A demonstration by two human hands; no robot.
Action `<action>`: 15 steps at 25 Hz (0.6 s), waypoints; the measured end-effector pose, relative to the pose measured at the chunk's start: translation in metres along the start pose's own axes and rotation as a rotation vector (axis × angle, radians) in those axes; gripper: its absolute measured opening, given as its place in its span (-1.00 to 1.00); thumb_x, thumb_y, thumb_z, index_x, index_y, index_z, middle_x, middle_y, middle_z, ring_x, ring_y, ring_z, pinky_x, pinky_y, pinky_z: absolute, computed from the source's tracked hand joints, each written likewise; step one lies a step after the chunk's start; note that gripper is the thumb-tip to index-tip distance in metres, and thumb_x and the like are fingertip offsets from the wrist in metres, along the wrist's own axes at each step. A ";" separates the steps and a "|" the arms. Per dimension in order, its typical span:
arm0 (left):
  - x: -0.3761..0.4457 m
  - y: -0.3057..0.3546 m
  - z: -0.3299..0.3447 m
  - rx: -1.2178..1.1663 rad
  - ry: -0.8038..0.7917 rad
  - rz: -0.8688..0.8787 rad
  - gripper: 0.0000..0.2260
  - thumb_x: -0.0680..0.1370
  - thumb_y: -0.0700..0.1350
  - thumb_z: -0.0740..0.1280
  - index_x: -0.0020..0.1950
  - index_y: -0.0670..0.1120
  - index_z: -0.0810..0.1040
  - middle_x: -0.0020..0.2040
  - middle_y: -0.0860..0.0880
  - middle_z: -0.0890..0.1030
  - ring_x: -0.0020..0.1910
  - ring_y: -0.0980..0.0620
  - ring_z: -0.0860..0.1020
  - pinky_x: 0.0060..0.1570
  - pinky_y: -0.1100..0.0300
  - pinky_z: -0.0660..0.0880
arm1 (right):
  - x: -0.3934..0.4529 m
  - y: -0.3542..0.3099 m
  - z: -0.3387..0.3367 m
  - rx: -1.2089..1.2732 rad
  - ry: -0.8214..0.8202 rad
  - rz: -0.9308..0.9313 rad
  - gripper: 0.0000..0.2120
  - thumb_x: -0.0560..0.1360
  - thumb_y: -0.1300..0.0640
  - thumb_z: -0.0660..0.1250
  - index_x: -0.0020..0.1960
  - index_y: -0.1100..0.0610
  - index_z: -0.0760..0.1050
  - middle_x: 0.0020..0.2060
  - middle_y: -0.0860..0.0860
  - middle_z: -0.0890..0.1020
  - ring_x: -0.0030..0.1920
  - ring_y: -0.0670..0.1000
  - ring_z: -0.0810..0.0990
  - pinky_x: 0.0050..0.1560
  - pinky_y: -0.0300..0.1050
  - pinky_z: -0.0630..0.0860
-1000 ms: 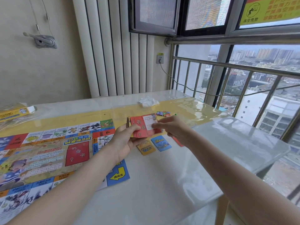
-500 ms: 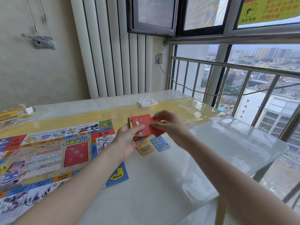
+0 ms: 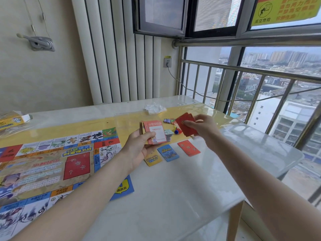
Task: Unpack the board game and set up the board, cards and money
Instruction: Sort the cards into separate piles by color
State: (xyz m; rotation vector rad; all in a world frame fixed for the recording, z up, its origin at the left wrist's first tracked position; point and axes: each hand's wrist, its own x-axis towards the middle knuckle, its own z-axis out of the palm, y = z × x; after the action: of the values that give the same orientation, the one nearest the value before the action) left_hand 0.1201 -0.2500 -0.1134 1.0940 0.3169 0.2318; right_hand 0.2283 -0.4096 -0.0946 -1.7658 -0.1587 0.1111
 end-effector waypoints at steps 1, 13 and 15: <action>0.000 -0.001 0.002 0.001 0.003 -0.006 -0.88 0.55 -0.34 0.23 -0.08 -0.15 0.49 -0.17 -0.16 0.60 -0.27 -0.04 0.60 -0.40 0.24 0.60 | 0.001 0.006 -0.005 -0.153 0.026 -0.024 -0.77 0.40 0.21 0.43 -0.03 0.27 0.46 -0.16 0.20 0.59 -0.32 0.00 0.56 -0.40 -0.22 0.45; 0.001 -0.012 0.002 0.040 -0.001 -0.057 -0.90 0.53 -0.34 0.27 -0.06 -0.16 0.49 -0.15 -0.16 0.60 -0.26 -0.05 0.60 -0.37 0.24 0.59 | 0.002 0.035 0.003 -1.030 0.068 -0.181 -0.64 0.43 -0.10 0.36 -0.03 0.20 0.48 -0.13 0.08 0.54 -0.11 0.07 0.51 -0.22 -0.10 0.39; 0.002 -0.014 0.003 0.030 0.000 -0.054 -0.91 0.51 -0.34 0.29 -0.06 -0.16 0.50 -0.17 -0.15 0.61 -0.36 0.00 0.63 -0.39 0.25 0.60 | -0.002 0.020 0.014 -0.655 -0.076 -0.200 -0.63 0.48 -0.06 0.32 -0.11 0.29 0.52 -0.26 0.11 0.55 -0.30 0.03 0.47 -0.35 -0.17 0.36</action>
State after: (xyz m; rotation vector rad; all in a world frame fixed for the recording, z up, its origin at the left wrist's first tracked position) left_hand 0.1233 -0.2578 -0.1249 1.1139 0.3508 0.1795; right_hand 0.2247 -0.4002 -0.1170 -2.3847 -0.4664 -0.0254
